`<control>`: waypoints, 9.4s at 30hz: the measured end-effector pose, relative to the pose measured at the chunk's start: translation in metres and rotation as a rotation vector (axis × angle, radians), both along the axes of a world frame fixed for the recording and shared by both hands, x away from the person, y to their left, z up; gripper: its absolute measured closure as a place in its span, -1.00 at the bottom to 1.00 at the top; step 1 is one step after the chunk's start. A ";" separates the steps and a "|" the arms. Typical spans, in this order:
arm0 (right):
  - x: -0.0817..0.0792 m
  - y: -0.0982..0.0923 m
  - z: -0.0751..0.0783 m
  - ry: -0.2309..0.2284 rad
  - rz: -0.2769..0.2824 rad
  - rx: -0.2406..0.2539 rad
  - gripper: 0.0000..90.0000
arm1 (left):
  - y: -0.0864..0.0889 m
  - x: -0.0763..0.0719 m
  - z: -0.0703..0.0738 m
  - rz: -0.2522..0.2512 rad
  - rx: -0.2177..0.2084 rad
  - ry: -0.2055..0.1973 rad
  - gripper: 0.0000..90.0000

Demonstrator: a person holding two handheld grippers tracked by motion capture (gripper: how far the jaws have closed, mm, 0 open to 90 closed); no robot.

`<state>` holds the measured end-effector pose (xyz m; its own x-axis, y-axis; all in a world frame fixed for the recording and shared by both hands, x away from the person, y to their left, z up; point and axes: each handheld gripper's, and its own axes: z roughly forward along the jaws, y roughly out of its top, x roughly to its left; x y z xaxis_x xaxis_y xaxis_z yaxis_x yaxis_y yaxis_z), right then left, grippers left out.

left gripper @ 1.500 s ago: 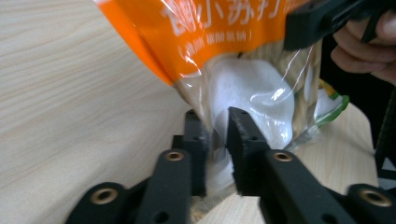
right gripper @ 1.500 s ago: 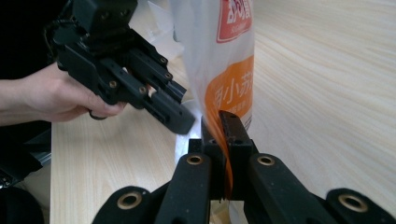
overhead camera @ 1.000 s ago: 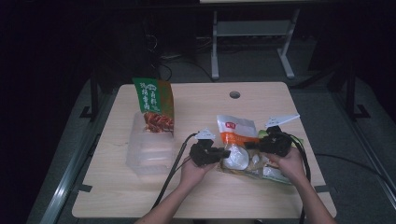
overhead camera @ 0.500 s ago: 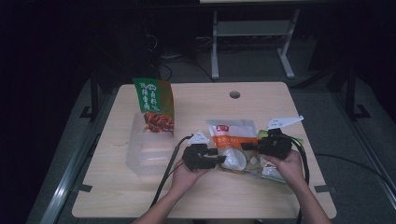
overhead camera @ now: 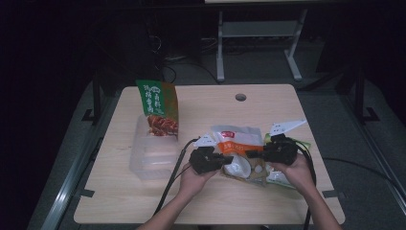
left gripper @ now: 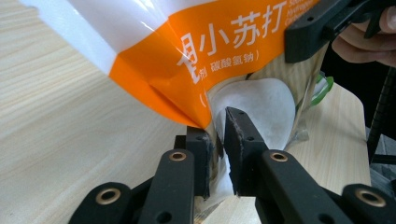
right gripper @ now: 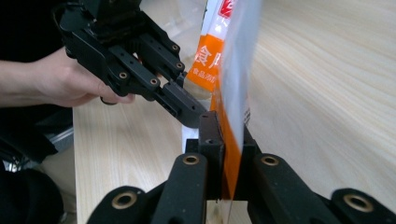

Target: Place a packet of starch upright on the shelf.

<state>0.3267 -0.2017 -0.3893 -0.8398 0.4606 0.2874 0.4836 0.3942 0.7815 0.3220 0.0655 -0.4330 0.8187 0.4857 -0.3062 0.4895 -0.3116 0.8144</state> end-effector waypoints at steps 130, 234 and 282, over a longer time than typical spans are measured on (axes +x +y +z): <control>0.095 0.289 0.051 -0.035 0.194 0.018 0.99 | 0.059 -0.085 -0.001 -0.086 0.134 -0.238 -0.38; 0.063 0.089 0.036 0.045 -0.017 -0.034 0.04 | 0.051 -0.081 -0.007 -0.087 0.135 -0.206 -0.44; 0.008 -0.043 0.002 0.106 -0.210 -0.067 -0.10 | 0.043 -0.076 -0.008 -0.096 0.154 -0.216 -0.46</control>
<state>0.3352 -0.2450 -0.3876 -0.6901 0.6430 0.3322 0.6386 0.3250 0.6975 0.2463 0.1089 -0.4412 0.9014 0.4303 -0.0478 0.2717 -0.4762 0.8363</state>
